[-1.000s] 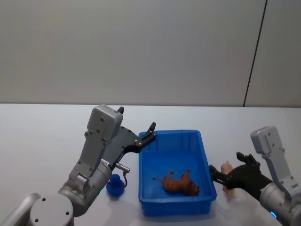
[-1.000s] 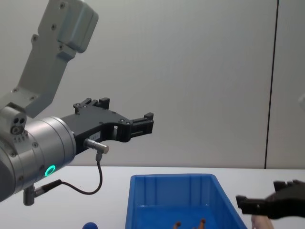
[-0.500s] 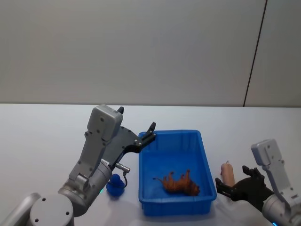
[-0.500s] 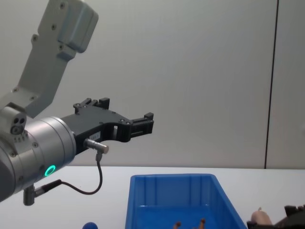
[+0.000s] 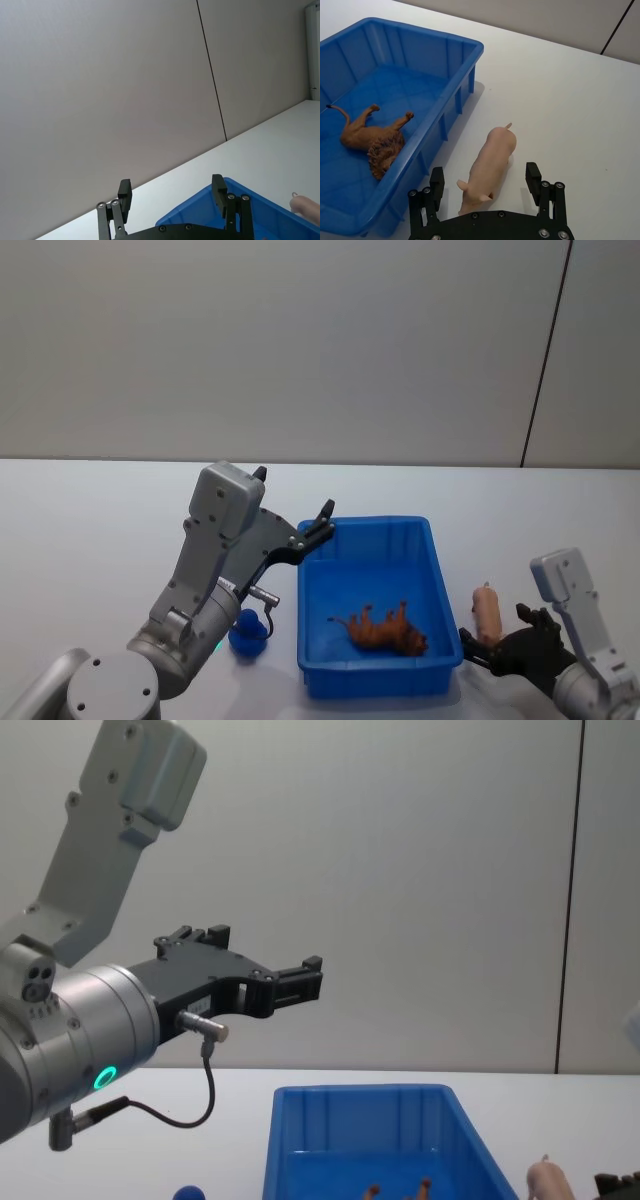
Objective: Pick up the two dolls from the table and place them into the box.
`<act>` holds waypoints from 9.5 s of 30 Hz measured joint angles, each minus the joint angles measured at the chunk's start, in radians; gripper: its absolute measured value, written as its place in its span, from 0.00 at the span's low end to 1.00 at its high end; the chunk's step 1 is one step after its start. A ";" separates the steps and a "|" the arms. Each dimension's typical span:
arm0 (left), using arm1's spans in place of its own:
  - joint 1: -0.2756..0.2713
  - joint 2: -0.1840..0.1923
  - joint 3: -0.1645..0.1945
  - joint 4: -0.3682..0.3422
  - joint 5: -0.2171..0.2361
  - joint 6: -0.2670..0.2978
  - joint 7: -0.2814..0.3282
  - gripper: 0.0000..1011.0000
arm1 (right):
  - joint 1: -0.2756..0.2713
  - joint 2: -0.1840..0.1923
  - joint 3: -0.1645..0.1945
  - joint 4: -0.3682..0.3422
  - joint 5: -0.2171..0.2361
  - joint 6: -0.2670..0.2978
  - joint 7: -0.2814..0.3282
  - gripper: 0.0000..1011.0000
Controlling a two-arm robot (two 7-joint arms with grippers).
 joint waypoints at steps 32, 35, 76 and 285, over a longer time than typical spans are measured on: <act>0.000 0.000 0.000 0.000 0.000 0.000 0.000 0.99 | 0.044 -0.044 -0.011 0.107 -0.005 -0.023 -0.058 0.36; 0.000 0.000 0.000 0.000 0.000 0.000 0.000 0.99 | 0.042 -0.044 -0.011 0.097 -0.012 -0.036 -0.073 0.36; 0.000 0.000 0.000 0.000 0.000 0.000 0.000 0.99 | 0.154 -0.100 -0.044 -0.036 -0.092 0.023 0.154 0.58; -0.298 -0.135 -0.032 0.389 0.022 -0.058 -0.486 0.99 | 0.117 0.001 0.040 -0.073 -0.058 0.002 0.178 0.99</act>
